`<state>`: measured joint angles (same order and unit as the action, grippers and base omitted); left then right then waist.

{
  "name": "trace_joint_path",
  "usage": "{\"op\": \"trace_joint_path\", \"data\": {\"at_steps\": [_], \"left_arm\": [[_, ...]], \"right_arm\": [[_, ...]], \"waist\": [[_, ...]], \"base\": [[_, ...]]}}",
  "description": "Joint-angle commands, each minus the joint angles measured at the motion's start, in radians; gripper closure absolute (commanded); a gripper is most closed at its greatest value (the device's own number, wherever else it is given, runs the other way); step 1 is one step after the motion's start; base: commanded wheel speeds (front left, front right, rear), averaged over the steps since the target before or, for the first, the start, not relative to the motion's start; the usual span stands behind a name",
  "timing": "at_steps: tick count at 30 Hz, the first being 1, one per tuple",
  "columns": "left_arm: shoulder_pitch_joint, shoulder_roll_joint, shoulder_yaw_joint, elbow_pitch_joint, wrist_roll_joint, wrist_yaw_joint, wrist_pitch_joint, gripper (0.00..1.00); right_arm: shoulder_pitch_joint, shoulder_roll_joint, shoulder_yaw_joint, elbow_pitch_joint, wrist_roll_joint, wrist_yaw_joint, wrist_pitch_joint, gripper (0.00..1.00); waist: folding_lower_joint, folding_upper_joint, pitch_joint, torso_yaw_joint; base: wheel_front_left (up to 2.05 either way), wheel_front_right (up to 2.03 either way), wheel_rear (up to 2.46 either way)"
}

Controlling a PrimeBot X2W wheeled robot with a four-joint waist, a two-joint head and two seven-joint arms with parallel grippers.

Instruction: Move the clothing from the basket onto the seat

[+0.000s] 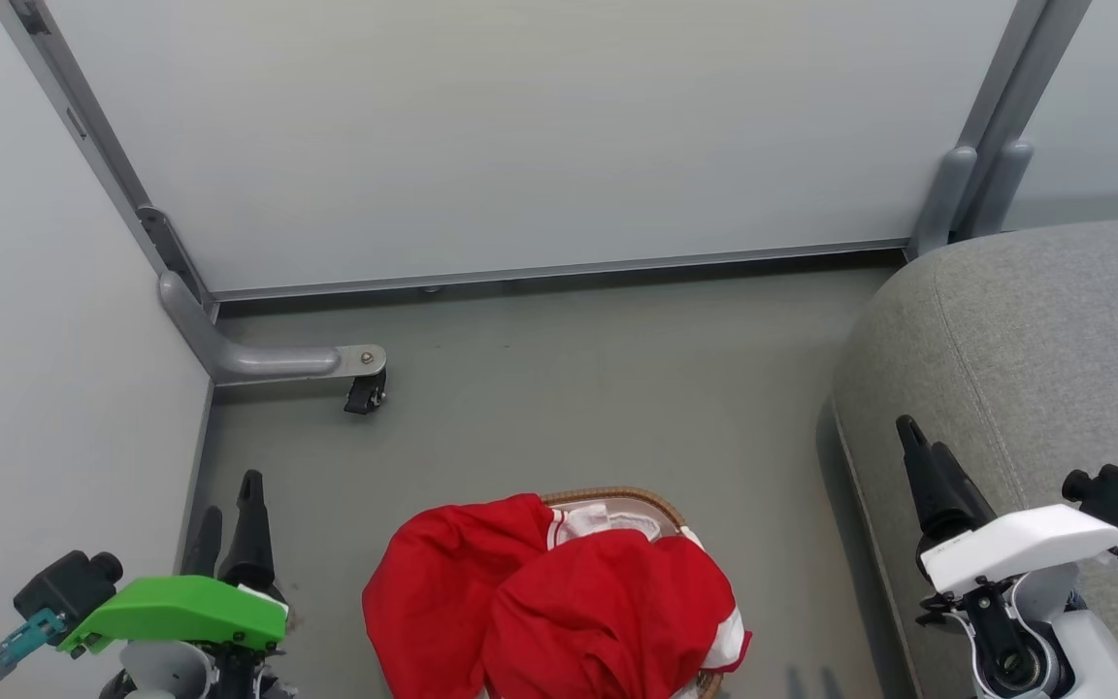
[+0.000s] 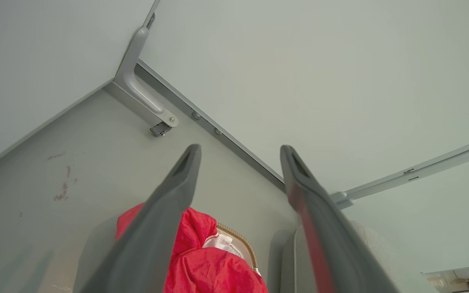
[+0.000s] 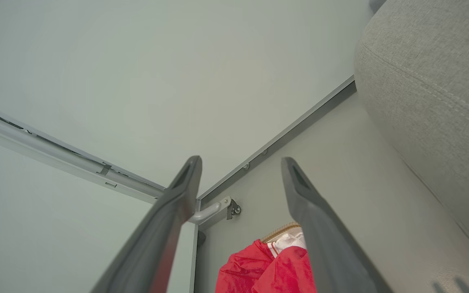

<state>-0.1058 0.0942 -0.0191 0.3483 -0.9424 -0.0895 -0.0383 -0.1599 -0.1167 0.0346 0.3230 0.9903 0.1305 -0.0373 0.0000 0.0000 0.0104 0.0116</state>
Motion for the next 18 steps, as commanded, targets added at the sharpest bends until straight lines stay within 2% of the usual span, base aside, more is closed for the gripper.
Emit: {"op": "trace_joint_path", "data": {"at_steps": [1, 18], "left_arm": [[-0.032, 0.016, -0.012, -0.007, 0.045, 0.006, -0.012, 0.00], [-0.035, 0.037, -0.077, -0.005, 0.267, 0.043, -0.067, 0.00]], "right_arm": [[-0.031, -0.013, 0.005, -0.006, -0.043, 0.000, -0.014, 0.00], [-0.041, -0.017, 0.036, 0.010, -0.282, 0.000, -0.069, 0.00]], "waist": [[0.0000, 0.0000, 0.000, 0.000], [0.0000, 0.0000, 0.003, 0.001]], "base": [[0.00, 0.00, 0.00], [0.00, 0.00, 0.00]]}}
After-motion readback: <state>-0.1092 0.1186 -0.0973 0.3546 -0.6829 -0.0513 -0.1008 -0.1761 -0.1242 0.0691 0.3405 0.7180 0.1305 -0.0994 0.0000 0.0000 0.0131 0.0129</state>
